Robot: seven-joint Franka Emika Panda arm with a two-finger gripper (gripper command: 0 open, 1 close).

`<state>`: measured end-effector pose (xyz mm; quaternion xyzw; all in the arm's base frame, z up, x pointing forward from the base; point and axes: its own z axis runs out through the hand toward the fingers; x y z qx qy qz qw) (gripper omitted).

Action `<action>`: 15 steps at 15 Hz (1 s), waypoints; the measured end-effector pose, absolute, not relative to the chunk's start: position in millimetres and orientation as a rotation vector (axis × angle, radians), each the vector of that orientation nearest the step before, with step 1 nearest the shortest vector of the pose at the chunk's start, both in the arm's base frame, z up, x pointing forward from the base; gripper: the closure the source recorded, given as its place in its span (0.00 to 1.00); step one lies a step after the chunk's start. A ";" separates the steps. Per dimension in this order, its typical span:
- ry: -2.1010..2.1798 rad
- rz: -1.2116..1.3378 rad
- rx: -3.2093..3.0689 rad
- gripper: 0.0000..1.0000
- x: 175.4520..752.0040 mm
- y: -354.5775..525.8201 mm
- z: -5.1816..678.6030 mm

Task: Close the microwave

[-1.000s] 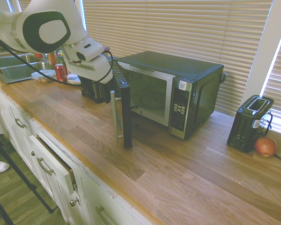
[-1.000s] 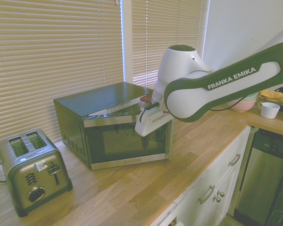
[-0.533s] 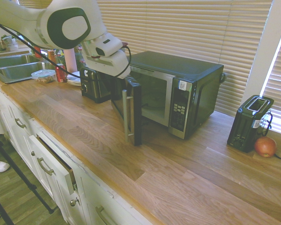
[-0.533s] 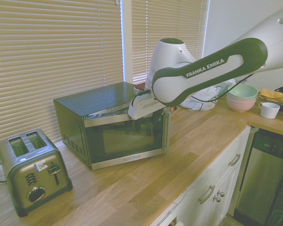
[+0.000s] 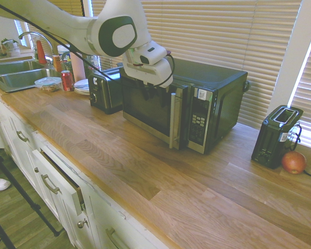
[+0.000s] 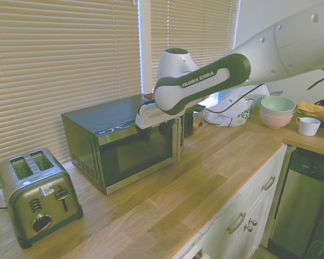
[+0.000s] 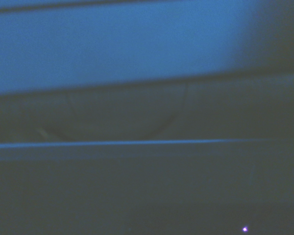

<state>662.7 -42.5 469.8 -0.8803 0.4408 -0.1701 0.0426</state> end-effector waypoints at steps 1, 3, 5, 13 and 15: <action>1.348 -0.492 -2.705 0.00 668.4 -44.1 469.5; 1.335 -0.475 -2.720 0.00 671.5 -44.4 470.5; 1.327 -0.484 -2.718 0.00 668.7 -42.5 468.9; 1.258 -0.429 -2.721 0.00 565.4 -11.5 444.4; 1.270 -0.370 -2.728 0.00 528.8 -9.2 432.0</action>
